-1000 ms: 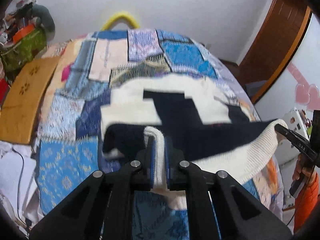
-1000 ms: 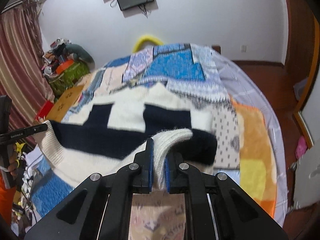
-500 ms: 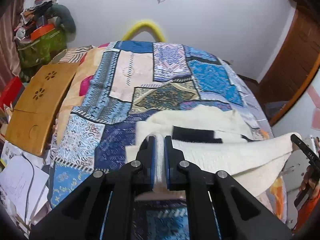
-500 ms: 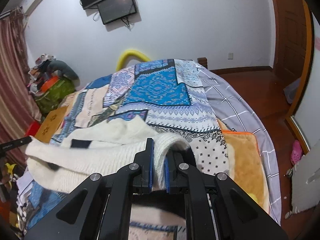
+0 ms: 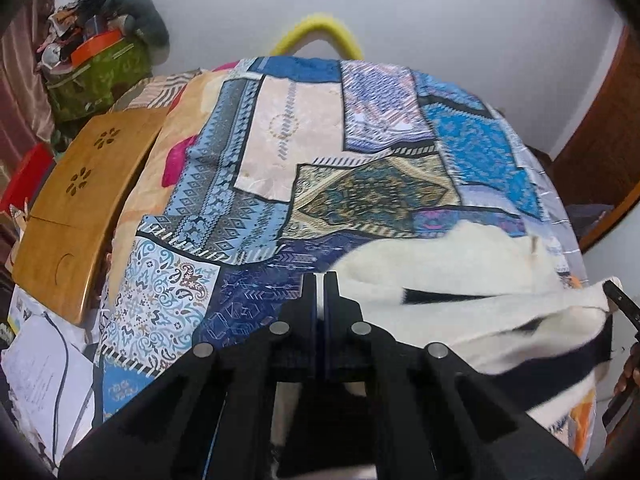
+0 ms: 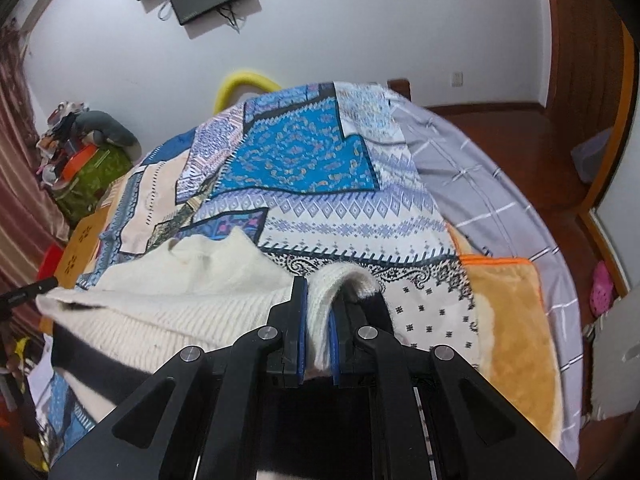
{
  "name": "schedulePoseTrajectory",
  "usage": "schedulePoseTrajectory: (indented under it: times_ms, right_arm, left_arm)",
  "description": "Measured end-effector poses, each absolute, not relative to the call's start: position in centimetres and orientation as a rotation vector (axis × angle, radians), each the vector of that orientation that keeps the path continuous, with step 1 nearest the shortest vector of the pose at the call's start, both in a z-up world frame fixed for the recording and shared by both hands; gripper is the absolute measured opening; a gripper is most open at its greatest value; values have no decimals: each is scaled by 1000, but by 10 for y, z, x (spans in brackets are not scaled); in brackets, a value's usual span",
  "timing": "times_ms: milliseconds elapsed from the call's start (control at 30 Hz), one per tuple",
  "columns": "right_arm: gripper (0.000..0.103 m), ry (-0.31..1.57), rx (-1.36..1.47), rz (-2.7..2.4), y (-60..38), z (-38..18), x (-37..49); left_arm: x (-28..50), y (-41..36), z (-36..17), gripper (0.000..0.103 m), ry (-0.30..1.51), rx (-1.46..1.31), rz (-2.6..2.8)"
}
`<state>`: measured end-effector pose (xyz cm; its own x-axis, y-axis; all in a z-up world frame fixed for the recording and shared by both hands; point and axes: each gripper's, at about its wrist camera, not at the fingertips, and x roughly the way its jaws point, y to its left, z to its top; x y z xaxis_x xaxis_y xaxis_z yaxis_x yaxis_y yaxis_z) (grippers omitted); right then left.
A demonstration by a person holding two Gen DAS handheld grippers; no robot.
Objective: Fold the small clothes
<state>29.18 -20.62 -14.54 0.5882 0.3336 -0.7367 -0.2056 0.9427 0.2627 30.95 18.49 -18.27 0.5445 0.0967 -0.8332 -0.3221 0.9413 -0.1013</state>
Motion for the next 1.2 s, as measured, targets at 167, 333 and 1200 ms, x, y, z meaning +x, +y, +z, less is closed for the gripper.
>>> schedulePoseTrajectory:
  times_ms: [167,333,1200]
  right_arm:
    - [8,929,194,314,-211,-163,304]
    - [8,941,192,325,-212,-164,308]
    - [42,959,73,309,-227,-154,292]
  left_arm:
    - [318,197,-203,2,1003,-273,258]
    - [320,205,-208,2,1011,-291,281]
    - [325,179,-211,55,1098,-259,165]
